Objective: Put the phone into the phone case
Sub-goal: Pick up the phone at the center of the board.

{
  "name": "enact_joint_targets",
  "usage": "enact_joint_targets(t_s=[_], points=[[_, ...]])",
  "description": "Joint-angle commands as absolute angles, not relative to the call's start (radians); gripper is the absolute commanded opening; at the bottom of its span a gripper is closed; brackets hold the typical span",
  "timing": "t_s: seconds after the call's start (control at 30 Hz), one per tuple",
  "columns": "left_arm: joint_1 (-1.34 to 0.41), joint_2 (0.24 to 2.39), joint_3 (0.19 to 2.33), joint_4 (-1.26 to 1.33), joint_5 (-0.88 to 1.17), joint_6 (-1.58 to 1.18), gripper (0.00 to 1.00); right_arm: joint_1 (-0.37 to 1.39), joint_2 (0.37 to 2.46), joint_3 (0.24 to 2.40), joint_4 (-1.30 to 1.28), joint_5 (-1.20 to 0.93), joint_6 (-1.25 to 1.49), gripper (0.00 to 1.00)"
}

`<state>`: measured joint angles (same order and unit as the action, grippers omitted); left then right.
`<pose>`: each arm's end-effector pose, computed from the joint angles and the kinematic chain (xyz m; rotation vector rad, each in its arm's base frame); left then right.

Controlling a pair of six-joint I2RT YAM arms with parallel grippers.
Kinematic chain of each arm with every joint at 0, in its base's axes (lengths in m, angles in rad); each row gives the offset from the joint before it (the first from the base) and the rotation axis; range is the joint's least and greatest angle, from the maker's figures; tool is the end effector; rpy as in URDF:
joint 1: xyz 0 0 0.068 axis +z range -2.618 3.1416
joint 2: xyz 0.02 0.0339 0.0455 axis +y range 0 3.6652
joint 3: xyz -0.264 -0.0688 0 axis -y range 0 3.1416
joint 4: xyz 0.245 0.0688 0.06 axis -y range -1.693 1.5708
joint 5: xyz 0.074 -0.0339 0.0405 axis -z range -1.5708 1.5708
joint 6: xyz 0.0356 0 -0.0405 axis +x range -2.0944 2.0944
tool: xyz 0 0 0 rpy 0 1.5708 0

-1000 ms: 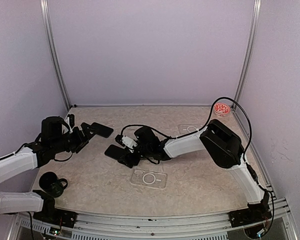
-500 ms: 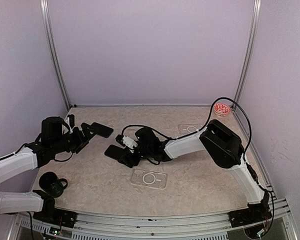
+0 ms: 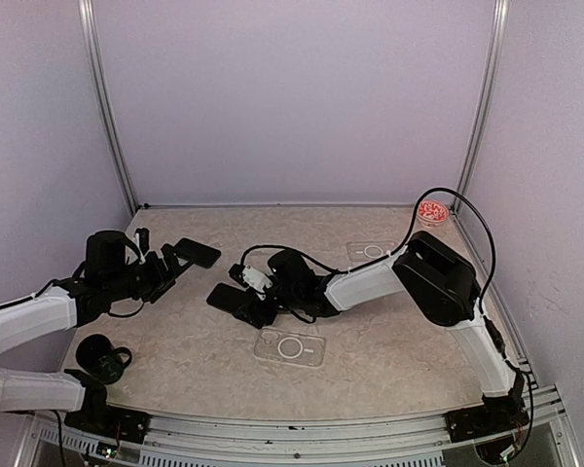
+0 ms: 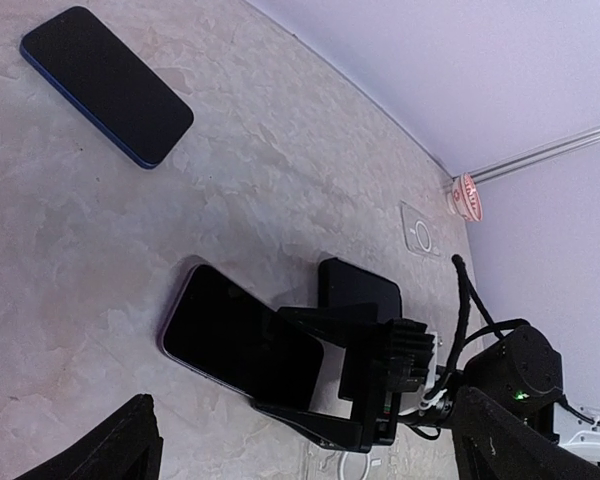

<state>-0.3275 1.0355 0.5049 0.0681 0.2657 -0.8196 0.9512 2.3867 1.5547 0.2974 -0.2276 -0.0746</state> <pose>0.2091 -0.0809 0.2200 -0.3521 2.1338 -0.9657 0.2926 0.4240 0.0983 -1.1934 1.8297 0.7529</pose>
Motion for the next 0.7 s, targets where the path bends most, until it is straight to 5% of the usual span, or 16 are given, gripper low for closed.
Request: enact_joint_targets(t_s=[0.0, 0.67], points=[[-0.333, 1.083, 0.477, 0.115, 0.267, -0.795, 0.99, 0.944, 2.305, 1.518, 0.333, -0.23, -0.081, 0.63], [-0.3, 1.394, 0.435, 0.469, 0.439, -0.782, 0.99, 0.946, 2.172, 1.394, 0.441, -0.235, -0.095, 0.62]])
